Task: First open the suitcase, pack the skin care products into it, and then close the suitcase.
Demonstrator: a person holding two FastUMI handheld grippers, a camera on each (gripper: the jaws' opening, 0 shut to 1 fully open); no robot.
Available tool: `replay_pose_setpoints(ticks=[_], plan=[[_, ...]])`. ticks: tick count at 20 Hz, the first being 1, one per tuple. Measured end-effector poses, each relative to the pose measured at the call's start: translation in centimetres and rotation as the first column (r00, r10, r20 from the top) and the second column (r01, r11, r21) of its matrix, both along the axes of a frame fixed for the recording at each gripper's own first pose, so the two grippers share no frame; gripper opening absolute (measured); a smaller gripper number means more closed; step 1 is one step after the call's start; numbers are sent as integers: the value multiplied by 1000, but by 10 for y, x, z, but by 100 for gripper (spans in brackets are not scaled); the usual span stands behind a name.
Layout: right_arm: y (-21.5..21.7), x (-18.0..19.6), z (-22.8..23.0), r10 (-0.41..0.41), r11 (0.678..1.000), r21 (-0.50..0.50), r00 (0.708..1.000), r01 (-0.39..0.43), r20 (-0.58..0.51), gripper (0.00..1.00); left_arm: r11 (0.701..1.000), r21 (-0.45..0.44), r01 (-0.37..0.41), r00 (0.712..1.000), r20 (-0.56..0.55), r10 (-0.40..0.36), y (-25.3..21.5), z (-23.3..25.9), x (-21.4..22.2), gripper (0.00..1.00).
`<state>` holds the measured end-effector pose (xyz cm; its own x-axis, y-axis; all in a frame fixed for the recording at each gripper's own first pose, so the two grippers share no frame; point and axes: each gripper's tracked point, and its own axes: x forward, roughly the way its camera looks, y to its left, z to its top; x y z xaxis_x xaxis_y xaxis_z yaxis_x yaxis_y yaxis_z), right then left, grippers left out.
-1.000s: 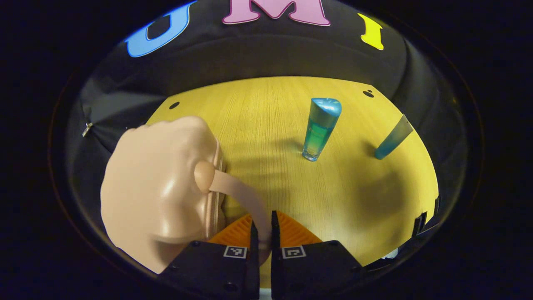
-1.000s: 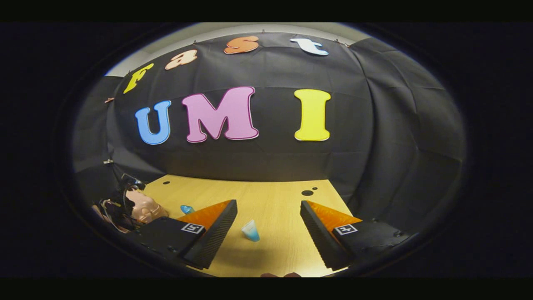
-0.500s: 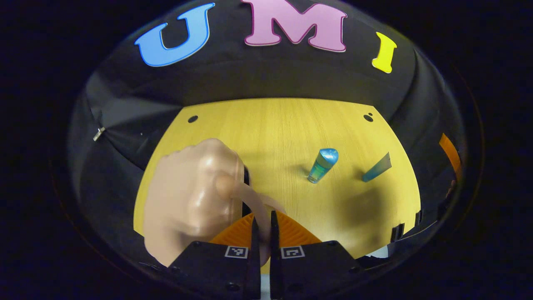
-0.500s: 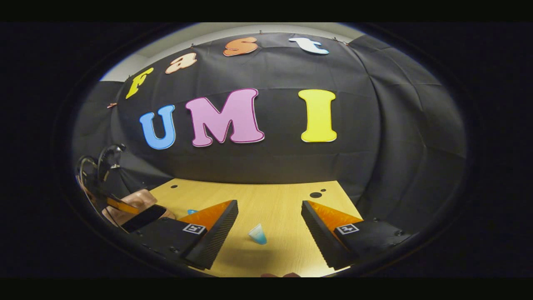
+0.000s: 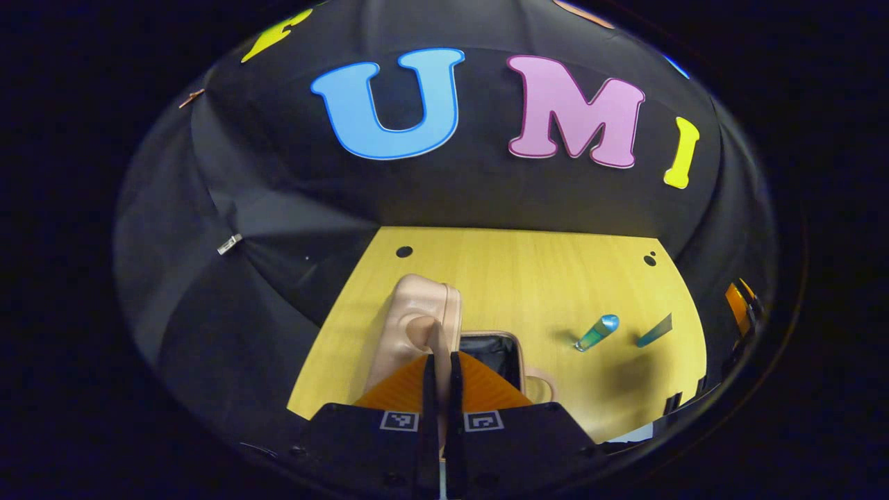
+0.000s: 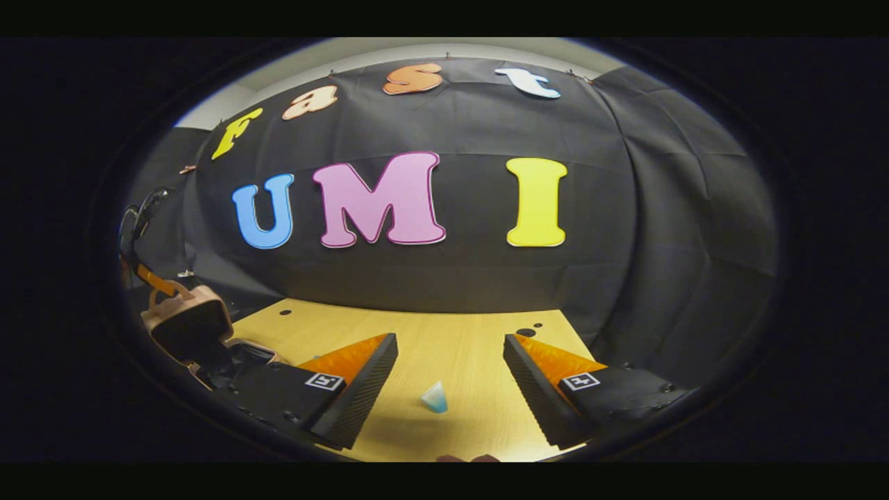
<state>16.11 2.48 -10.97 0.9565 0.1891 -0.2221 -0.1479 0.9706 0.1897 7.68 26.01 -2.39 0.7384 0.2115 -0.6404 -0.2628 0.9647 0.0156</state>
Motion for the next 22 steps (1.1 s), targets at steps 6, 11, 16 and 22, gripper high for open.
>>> replay_pose_setpoints(ticks=[6, 11, 16, 22], plan=[[71, -16, 34, -23, 1000, 1, 999, 23, 22, 97, 991, 109, -74, 996, 49, 69, 155, -21, -17, 9], [112, -34, 41, -54, 998, -38, 999, 54, -4, 97, 988, 123, -99, 995, -4, 100, 278, -115, -28, 9], [134, -52, 44, -94, 991, -101, 995, 90, -30, 97, 970, -115, -213, 974, -99, 202, 340, -242, -33, 9], [143, -66, 47, -125, 981, -157, 991, 117, -46, 95, 935, -260, -241, 970, -91, 225, 347, -311, -32, 10]])
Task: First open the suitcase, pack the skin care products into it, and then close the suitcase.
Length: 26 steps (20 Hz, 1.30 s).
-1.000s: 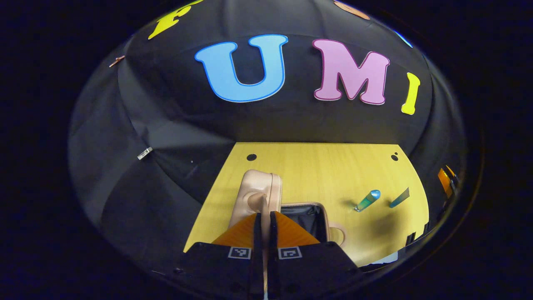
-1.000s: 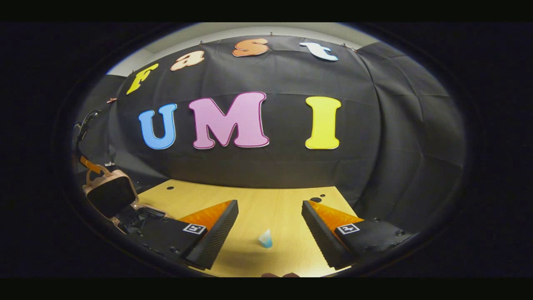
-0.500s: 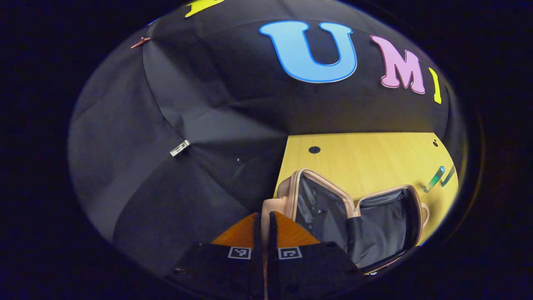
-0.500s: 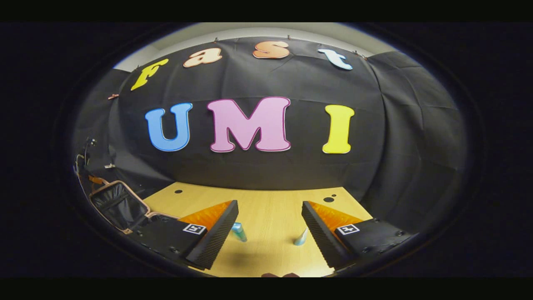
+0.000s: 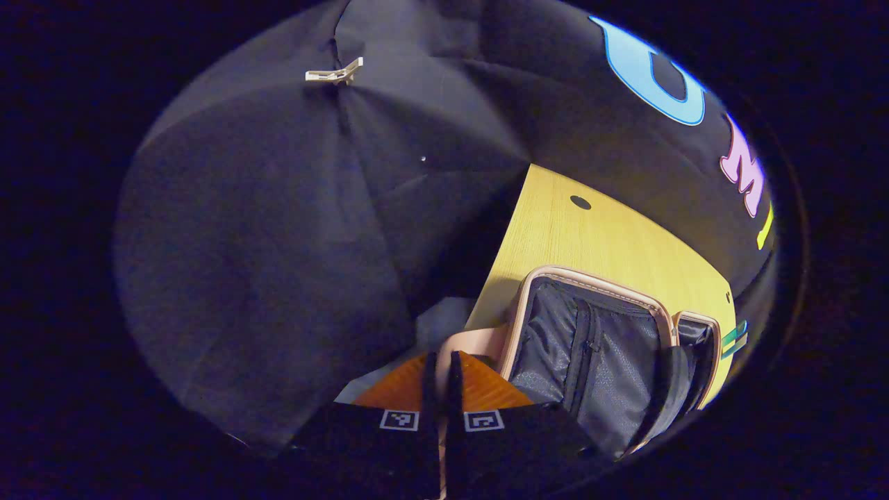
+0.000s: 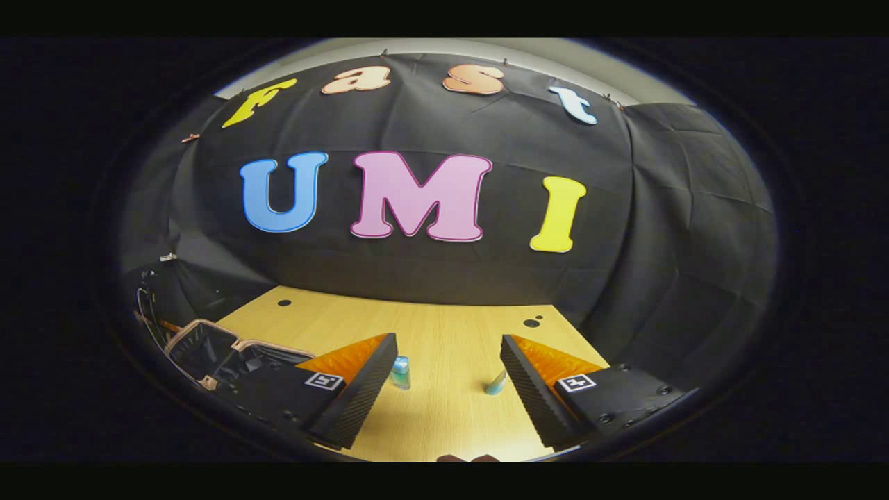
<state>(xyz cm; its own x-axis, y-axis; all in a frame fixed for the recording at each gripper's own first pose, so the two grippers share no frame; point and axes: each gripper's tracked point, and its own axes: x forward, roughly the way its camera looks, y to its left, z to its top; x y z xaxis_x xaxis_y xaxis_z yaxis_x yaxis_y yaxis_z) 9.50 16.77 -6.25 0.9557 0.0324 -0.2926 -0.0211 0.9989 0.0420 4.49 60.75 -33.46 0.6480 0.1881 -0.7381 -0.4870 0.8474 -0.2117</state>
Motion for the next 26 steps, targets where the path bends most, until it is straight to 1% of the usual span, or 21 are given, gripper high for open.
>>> replay_pose_setpoints(ticks=[1, 2, 3, 4, 5, 6, 8, 9, 11, 12, 13, 14, 15, 16, 18, 20, 23, 24, 25, 26], plan=[[1, -3, 0, -1, 1000, -8, 1000, 1, 1, 95, 1000, 14, 0, 1000, 11, 0, 3, -1, 1, 10], [3, -4, 0, 1, 1000, -14, 1000, -1, -1, 96, 999, 33, -9, 1000, 7, 9, 6, 0, -1, 12], [5, -5, -2, 2, 1000, -18, 1000, -2, -2, 96, 998, 55, -15, 1000, 0, 15, 10, -1, -4, 21], [7, -6, -4, 5, 1000, -18, 1000, -5, -4, 96, 996, 81, -26, 1000, 5, 25, 15, 1, -5, 28], [9, -7, -4, 7, 1000, -17, 1000, -8, -6, 97, 994, 102, -30, 999, 34, 27, 19, 10, -4, 44], [10, -7, -5, 10, 1000, -17, 1000, -10, -5, 97, 989, 139, -41, 996, 87, 29, 25, 25, -2, 48], [13, -7, -7, 19, 1000, -18, 1000, -19, -3, 96, 969, 238, -66, 984, 178, 24, 33, 62, -2, 77], [15, -6, -9, 26, 1000, -17, 1000, -26, -4, 97, 956, 284, -73, 976, 217, 10, 33, 83, -4, 95], [20, -6, -14, 45, 999, -15, 999, -45, -11, 97, 939, 337, -69, 957, 287, -33, 13, 124, -6, 97], [21, -4, -16, 54, 998, -17, 998, -54, -13, 97, 935, 349, -57, 946, 319, -61, 0, 141, -3, 96], [22, -2, -17, 61, 998, -19, 998, -61, -8, 97, 932, 358, -52, 933, 351, -83, -20, 159, -6, 96], [23, -1, -18, 69, 997, -16, 998, -70, -5, 96, 940, 340, -29, 915, 387, -111, -43, 176, -6, 96], [24, 2, -23, 76, 997, -10, 997, -76, -9, 97, 950, 311, 32, 890, 423, -169, -80, 188, 0, 96], [25, 3, -27, 82, 997, 0, 997, -82, -15, 97, 951, 297, 88, 871, 440, -218, -116, 197, 8, 96], [24, 6, -32, 92, 996, 14, 996, -92, -16, 97, 939, 305, 157, 843, 453, -288, -179, 211, 23, 96], [18, 8, -38, 89, 996, 11, 996, -89, -17, 96, 926, 300, 228, 807, 474, -352, -242, 222, 34, 96], [-3, 11, -42, 65, 998, -26, 998, -65, 9, 97, 901, 289, 325, 750, 501, -431, -340, 234, 49, 96], [-9, 13, -45, 62, 997, -42, 998, -61, 19, 96, 886, 288, 363, 737, 493, -463, -371, 233, 54, 96], [-15, 15, -51, 67, 997, -46, 998, -66, 14, 97, 873, 292, 390, 732, 477, -486, -404, 224, 56, 96], [-19, 17, -59, 70, 997, -38, 998, -70, 0, 96, 859, 297, 416, 717, 474, -511, -433, 222, 61, 96]])
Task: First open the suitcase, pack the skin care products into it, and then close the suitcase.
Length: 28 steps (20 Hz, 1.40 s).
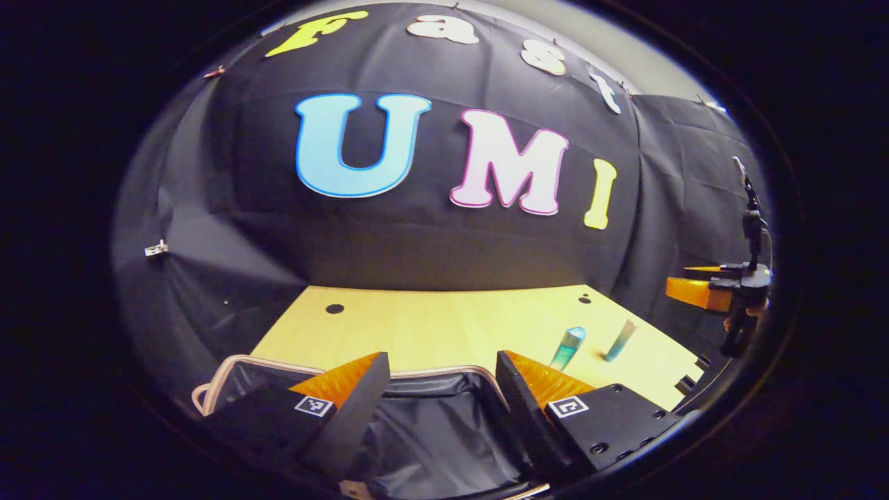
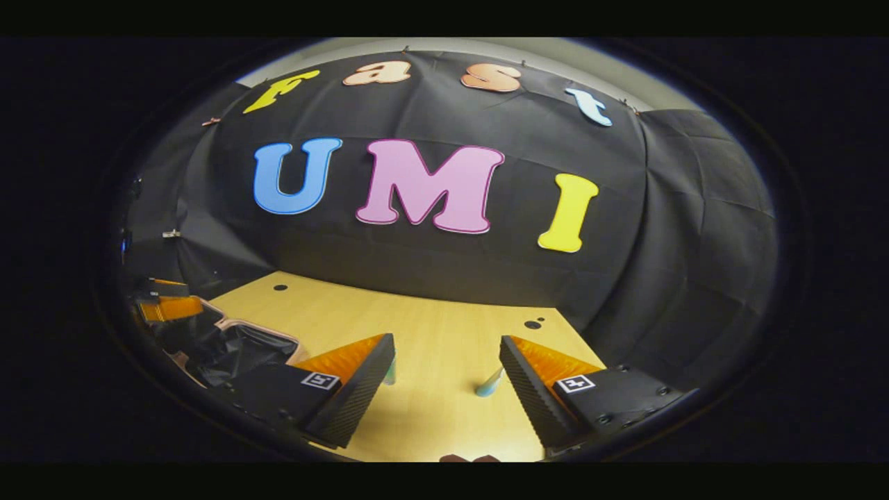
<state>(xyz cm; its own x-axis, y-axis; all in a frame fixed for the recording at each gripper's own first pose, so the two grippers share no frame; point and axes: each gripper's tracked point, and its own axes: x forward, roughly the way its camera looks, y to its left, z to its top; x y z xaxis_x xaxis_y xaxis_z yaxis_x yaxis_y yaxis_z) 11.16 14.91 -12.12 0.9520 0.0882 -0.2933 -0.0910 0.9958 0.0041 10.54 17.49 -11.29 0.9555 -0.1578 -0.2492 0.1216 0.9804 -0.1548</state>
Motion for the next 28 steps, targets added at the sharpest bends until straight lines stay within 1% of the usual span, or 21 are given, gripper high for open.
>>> replay_pose_setpoints(ticks=[2, 3, 4, 7, 8, 13, 16, 18, 20, 22, 23, 25, 26, 27, 28], plan=[[-10, 6, -13, 2, 1000, 27, 1000, -1, -27, 97, 998, 5, 58, 998, 4, -58, -53, 0, 7, 96], [-15, 10, -16, 3, 999, 33, 999, -1, -34, 92, 997, 12, 81, 997, -3, -81, -74, -2, 14, 96], [-21, 15, -22, 3, 1000, 30, 999, -1, -40, 96, 995, 17, 102, 995, -17, -102, -94, -6, 22, 96], [-40, 26, -42, 9, 1000, 28, 997, -7, -74, 96, 988, 11, 153, 987, -49, -152, -147, -20, 46, 96], [-43, 30, -49, 15, 999, 33, 996, -12, -88, 97, 987, 10, 159, 986, -58, -158, -159, -24, 55, 96], [-57, 54, -84, 38, 999, 30, 992, -34, -123, 97, 990, -19, 142, 983, -114, -143, -209, -58, 96, 97], [-55, 65, -108, 78, 997, 42, 984, -72, -163, 97, 992, 19, 121, 983, -140, -117, -226, -83, 120, 97], [-56, 66, -117, 98, 995, 49, 978, -90, -184, 97, 995, 21, 100, 979, -179, -95, -233, -100, 132, 97], [-58, 71, -127, 107, 994, 54, 974, -98, -201, 97, 997, 28, 74, 977, -204, -66, -235, -114, 145, 97], [-61, 79, -136, 107, 993, 61, 971, -96, -214, 97, 998, 29, 63, 973, -225, -55, -238, -124, 153, 97], [-62, 82, -138, 106, 994, 64, 970, -94, -220, 97, 998, 22, 63, 970, -237, -56, -240, -132, 158, 97], [-64, 87, -145, 102, 994, 61, 967, -91, -232, 97, 997, -30, 73, 952, -297, -78, -248, -152, 161, 96], [-65, 89, -149, 99, 994, 59, 966, -88, -239, 97, 997, -39, 65, 945, -319, -75, -248, -160, 162, 97], [-64, 91, -153, 98, 995, 59, 964, -86, -246, 97, 998, -42, 56, 940, -333, -67, -246, -166, 165, 93], [-64, 93, -156, 95, 995, 59, 963, -83, -252, 97, 999, -32, 33, 935, -352, -42, -240, -170, 165, 86]])
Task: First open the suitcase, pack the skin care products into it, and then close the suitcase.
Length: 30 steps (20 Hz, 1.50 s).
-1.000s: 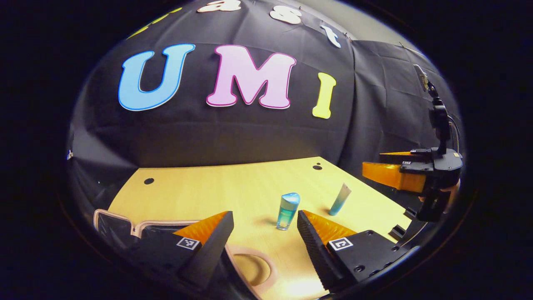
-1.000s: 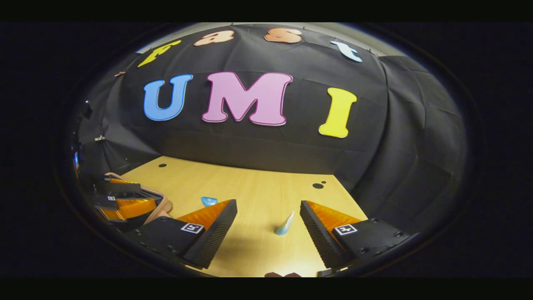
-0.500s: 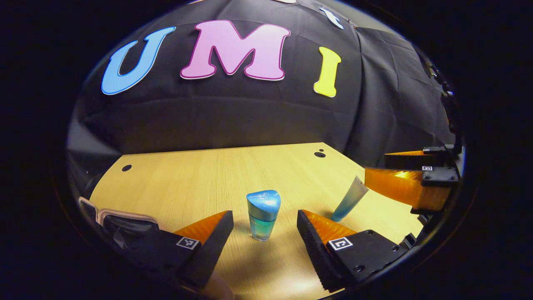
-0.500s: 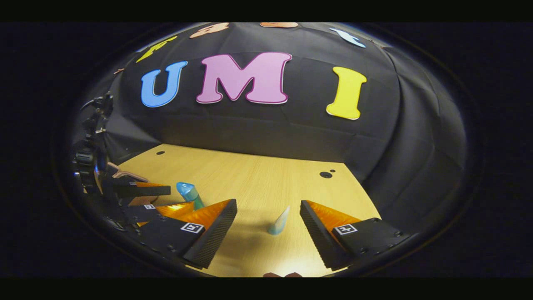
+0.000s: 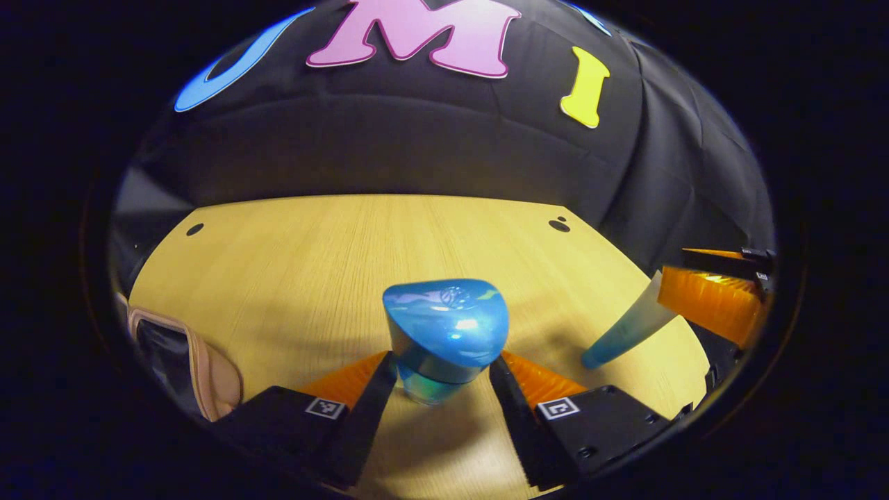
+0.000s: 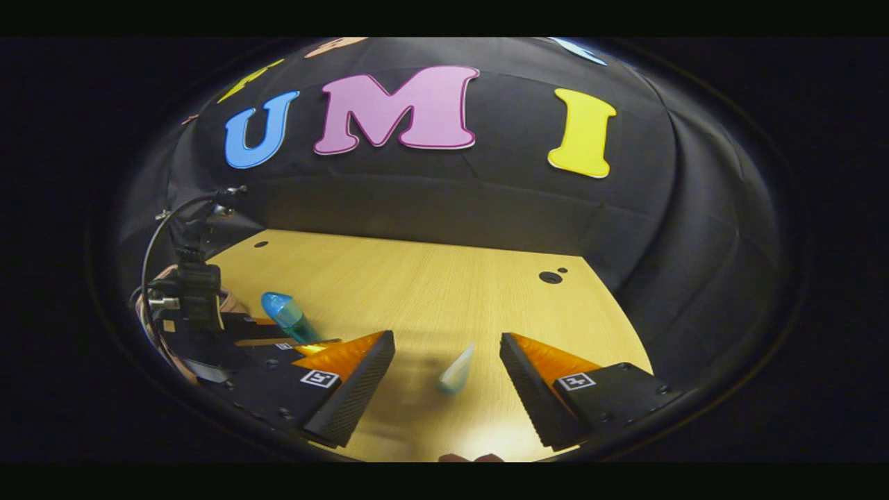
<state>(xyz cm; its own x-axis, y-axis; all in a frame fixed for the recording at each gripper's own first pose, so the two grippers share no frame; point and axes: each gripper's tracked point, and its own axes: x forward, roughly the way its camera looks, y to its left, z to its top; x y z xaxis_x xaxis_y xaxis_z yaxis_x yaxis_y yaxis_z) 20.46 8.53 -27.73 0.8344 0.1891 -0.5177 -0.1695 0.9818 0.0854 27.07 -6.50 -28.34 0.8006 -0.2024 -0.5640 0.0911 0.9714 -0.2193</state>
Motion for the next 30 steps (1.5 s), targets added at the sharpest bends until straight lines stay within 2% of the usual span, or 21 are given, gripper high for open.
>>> replay_pose_setpoints(ticks=[1, 2, 5, 6, 8, 9, 11, 12, 14, 15, 17, 18, 19, 20, 21, 23, 25, 26, 28, 29, 30], plan=[[0, 0, -3, -3, 1000, -2, 1000, 3, -5, 97, 1000, -3, -6, 1000, 4, 6, 1, -2, 1, 62], [0, 2, -8, -8, 1000, -4, 1000, 8, -12, 97, 1000, -5, -3, 1000, 4, 3, 2, 0, 2, 50], [1, 4, -27, -29, 1000, 6, 998, 30, -59, 94, 999, 14, 40, 999, -5, -40, 0, 0, 2, 47], [2, 2, -38, -34, 999, 5, 996, 34, -88, 97, 998, 23, 52, 999, -6, -52, 0, 1, 2, 46], [7, 2, -58, -36, 999, 14, 988, 39, -147, 97, 997, 45, 70, 997, -16, -70, -2, 1, 2, 50], [11, -1, -70, -36, 999, 22, 983, 41, -182, 94, 995, 53, 84, 996, -20, -83, -2, -1, 1, 48], [14, -6, -100, -38, 998, 30, 960, 48, -276, 97, 993, 57, 106, 994, -33, -104, -4, -1, 1, 41], [5, -11, -103, -69, 997, 6, 946, 74, -318, 93, 992, 57, 110, 994, -32, -108, -5, -2, 3, 45], [2, -2, -105, -113, 991, 32, 946, 129, -304, 34, 992, 49, 117, 993, -35, -115, -4, -1, 3, 45], [4, -8, -104, -110, 990, 53, 939, 134, -325, 36, 993, 46, 112, 993, -39, -110, -2, 2, 2, 43], [1, -8, -93, -106, 988, 72, 944, 134, -312, 31, 993, 32, 110, 991, -84, -107, 3, 5, -6, 42], [4, -12, -81, -93, 988, 91, 950, 126, -299, 36, 994, 25, 107, 990, -90, -104, 9, 15, -12, 41], [8, -18, -68, -82, 987, 112, 956, 118, -282, 36, 994, 9, 107, 991, -87, -106, 16, 28, -18, 41], [11, -27, -57, -70, 986, 129, 960, 108, -272, 30, 994, -16, 112, 990, -83, -113, 24, 44, -26, 41], [15, -33, -47, -59, 985, 143, 963, 99, -262, 36, 992, -41, 117, 989, -84, -120, 36, 62, -37, 41], [22, -46, -26, -41, 983, 163, 971, 82, -236, 35, 991, -54, 123, 987, -100, -127, 69, 92, -59, 38], [32, -57, -6, -24, 981, 183, 978, 63, -209, 39, 991, -39, 125, 982, -139, -130, 114, 115, -87, 41], [41, -62, 4, -11, 979, 196, 981, 50, -194, 35, 992, -38, 120, 976, -178, -125, 136, 121, -102, 41], [64, -76, 21, 38, 979, 204, 986, -4, -160, 35, 994, -8, 109, 943, -316, -106, 179, 109, -131, 41], [76, -82, 27, 60, 978, 208, 987, -28, -147, 36, 993, 30, 112, 913, -397, -91, 197, 89, -142, 41], [92, -89, 35, 87, 975, 214, 988, -58, -129, 36, 993, 49, 110, 868, -491, -72, 210, 65, -154, 41]])
